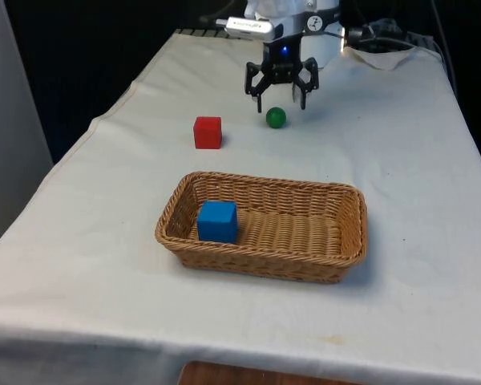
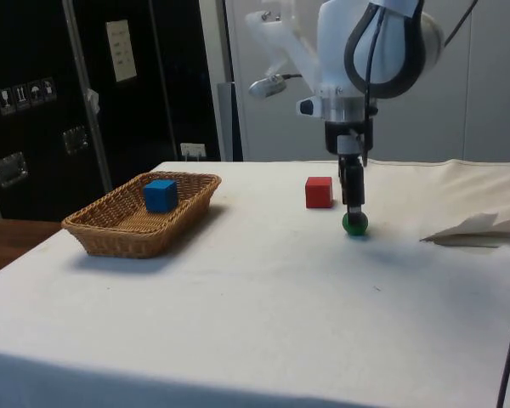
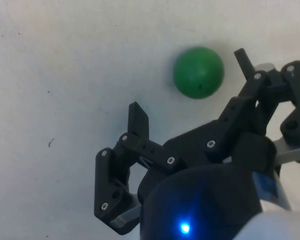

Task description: Place all non-red objects into the basket.

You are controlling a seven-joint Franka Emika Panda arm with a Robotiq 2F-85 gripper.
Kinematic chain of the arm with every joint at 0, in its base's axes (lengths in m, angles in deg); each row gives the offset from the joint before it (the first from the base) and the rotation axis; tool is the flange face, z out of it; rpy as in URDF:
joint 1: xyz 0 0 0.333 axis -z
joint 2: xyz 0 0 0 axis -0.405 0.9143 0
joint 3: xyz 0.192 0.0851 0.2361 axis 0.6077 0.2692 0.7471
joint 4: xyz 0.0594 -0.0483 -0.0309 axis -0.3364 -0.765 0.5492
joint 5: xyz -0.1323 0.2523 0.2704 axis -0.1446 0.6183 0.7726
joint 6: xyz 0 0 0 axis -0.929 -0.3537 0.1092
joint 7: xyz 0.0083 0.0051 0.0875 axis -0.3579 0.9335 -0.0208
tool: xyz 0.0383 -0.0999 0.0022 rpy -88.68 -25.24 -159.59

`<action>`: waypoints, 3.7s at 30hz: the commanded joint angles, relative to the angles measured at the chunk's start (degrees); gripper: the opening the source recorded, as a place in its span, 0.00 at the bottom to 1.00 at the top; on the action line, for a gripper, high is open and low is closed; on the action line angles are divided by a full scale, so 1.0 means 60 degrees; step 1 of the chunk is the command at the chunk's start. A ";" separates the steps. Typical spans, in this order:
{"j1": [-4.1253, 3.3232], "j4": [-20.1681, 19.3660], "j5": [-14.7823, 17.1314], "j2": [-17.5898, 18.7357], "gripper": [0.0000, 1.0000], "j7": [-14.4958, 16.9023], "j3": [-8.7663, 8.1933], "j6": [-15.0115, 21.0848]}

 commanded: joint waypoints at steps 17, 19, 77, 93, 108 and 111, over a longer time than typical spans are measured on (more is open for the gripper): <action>0.0010 0.0267 0.0000 0.0812 1.00 -0.0124 0.0181 0.0334; 0.0181 0.0229 0.0344 0.0984 1.00 0.0105 0.0430 0.0678; 0.0296 0.0162 0.0010 0.1031 0.00 0.0917 -0.0477 0.0850; 0.0172 0.0267 -0.0344 0.0048 0.00 0.0573 -0.0525 0.0067; 0.0134 0.0831 -0.0067 -0.0993 0.00 0.0153 0.0239 -0.1012; 0.0153 0.1117 -0.0296 -0.1031 0.00 -0.0172 0.0363 -0.1337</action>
